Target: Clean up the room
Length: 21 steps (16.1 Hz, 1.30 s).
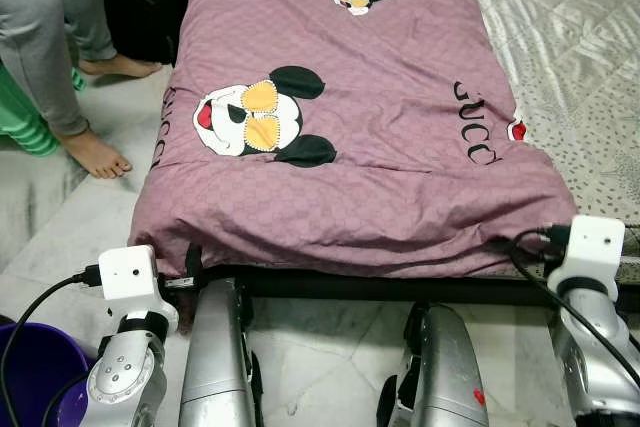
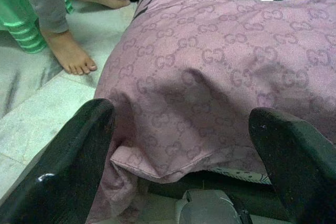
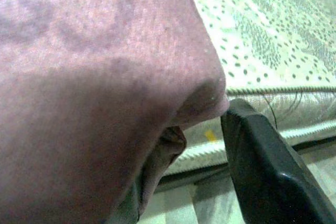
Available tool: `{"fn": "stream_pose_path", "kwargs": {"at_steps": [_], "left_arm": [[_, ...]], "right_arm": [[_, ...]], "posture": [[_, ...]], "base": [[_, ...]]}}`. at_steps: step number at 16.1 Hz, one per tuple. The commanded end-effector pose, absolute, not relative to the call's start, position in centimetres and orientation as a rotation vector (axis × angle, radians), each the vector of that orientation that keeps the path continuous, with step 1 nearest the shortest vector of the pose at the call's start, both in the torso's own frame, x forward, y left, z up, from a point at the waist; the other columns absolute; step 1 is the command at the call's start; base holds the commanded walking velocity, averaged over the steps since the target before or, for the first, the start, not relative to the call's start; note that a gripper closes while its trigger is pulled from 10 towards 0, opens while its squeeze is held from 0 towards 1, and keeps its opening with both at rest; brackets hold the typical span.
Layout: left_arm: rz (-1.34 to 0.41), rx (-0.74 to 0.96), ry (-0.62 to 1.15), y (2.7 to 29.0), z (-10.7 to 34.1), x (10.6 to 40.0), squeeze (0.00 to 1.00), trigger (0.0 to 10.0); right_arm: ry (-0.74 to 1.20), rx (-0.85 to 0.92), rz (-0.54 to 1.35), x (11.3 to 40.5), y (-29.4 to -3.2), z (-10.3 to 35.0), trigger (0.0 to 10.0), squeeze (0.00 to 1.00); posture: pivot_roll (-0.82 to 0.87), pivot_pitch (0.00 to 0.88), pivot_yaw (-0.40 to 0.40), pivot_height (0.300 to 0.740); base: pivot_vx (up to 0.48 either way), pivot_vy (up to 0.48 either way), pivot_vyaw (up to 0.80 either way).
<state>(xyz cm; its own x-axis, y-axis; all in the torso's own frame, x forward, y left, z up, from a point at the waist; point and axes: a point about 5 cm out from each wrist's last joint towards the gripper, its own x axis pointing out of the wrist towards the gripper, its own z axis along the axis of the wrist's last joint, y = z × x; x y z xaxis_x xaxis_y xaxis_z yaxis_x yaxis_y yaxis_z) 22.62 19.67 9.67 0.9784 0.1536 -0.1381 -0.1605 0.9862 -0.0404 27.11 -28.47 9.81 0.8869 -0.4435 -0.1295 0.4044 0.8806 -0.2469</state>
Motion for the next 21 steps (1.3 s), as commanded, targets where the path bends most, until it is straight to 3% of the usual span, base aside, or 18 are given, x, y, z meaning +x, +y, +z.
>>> {"fn": "stream_pose_path", "kwargs": {"at_steps": [1,2,7,10,12,15,17,19,21], "left_arm": [[0.173,-0.041,0.162,20.0,9.1,22.3,0.0,10.0],[0.174,-0.04,0.163,20.1,9.1,22.3,0.0,10.0],[0.166,-0.037,0.169,20.1,8.9,22.6,0.0,10.0],[0.162,-0.036,0.173,20.0,8.7,22.8,0.0,10.0],[0.156,-0.035,0.171,19.9,8.7,23.2,0.0,10.0],[0.161,-0.033,0.166,20.0,8.7,23.5,0.0,10.0],[0.164,-0.03,0.163,20.0,8.7,23.6,0.0,10.0],[0.163,-0.034,0.158,19.9,8.7,23.8,0.0,10.0],[0.158,-0.044,0.136,19.7,9.1,23.9,0.0,10.0]], "right_arm": [[0.208,-0.23,-0.47,26.3,-29.3,9.5,10.0,0.07],[0.23,-0.243,-0.449,25.1,-29.0,9.1,10.0,0.0],[0.322,-0.288,-0.33,19.5,-26.9,6.9,10.0,0.0],[0.427,-0.325,-0.365,16.9,-27.8,5.4,10.0,0.0],[0.358,-0.39,-0.46,18.8,-29.8,7.2,10.0,0.0],[0.05,-0.429,-0.458,23.5,-29.7,13.3,10.0,0.0],[-0.039,-0.357,-0.405,25.6,-27.8,15.2,10.0,0.0],[-0.081,-0.231,-0.252,28.2,-23.7,16.1,10.0,0.0],[-0.033,-0.133,-0.005,30.7,-17.9,14.7,10.0,0.0]], "posture": [[0.1,0.21,-0.012,0.522],[0.09,0.209,-0.014,0.522],[0.06,0.207,-0.014,0.522],[0.05,0.203,-0.009,0.522],[0.04,0.198,-0.004,0.522],[0.04,0.189,-0.003,0.522],[0.04,0.185,-0.003,0.522],[0.05,0.18,-0.002,0.522],[0.06,0.175,-0.005,0.522]], "base": [[0.0,0.0,0.0],[0.0,0.0,0.0],[0.0,0.0,0.0],[0.0,0.0,0.0],[0.0,0.0,0.0],[0.0,0.0,0.0],[0.0,0.0,0.0],[0.0,0.0,0.0],[0.0,0.0,0.0]]}}
